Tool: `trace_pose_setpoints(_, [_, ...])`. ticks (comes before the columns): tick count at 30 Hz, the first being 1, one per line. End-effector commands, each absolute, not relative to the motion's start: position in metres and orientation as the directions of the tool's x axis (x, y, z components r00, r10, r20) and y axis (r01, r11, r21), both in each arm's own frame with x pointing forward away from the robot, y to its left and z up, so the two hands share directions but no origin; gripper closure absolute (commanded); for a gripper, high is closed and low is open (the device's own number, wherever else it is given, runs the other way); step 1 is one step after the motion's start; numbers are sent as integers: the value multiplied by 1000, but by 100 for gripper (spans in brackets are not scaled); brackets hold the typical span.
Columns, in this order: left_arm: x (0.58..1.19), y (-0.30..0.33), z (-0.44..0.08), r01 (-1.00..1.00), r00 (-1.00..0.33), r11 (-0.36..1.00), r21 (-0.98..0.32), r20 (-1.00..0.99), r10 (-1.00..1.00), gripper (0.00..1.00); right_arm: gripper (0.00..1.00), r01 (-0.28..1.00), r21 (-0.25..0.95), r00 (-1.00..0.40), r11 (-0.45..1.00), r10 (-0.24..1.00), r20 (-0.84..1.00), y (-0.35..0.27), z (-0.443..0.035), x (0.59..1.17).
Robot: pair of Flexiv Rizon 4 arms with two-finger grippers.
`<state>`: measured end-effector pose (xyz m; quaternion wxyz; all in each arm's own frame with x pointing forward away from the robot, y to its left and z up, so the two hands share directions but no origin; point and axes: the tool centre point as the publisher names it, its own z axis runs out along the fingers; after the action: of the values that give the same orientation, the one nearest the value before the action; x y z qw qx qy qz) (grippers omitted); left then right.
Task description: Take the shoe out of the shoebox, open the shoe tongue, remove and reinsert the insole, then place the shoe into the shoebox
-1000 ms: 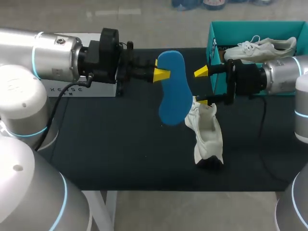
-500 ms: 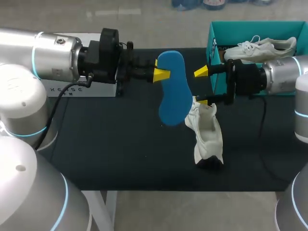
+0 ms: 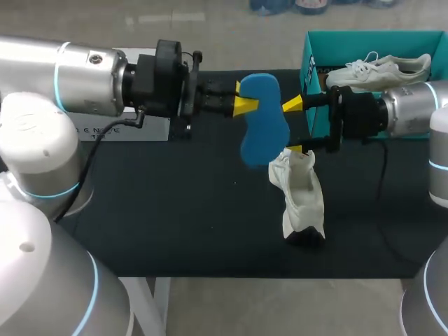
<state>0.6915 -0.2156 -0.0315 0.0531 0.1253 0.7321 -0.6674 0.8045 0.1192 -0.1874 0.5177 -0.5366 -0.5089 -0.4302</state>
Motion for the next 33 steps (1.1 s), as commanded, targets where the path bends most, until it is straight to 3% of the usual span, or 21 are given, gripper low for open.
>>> trace_pose_setpoints(1, [710, -268, -15, 378, -916, 86, -922, -360, 175, 100, 0, 992, -118, 113, 50, 101, 988, 121, -188, 804])
trace_pose_setpoints(12, [703, -278, -11, 704, -695, 0, -710, -689, 203, 100, 0, 992, -118, 113, 50, 101, 988, 121, -188, 804])
trace_pose_setpoints(22, [682, -259, -42, 758, -627, -47, -651, -746, 223, 100, 0, 992, -118, 113, 50, 101, 988, 121, -188, 804])
trace_pose_setpoints(33, [669, -252, -60, 828, -550, 39, -560, -796, 252, 100, 0, 992, -118, 113, 50, 101, 988, 121, -188, 804])
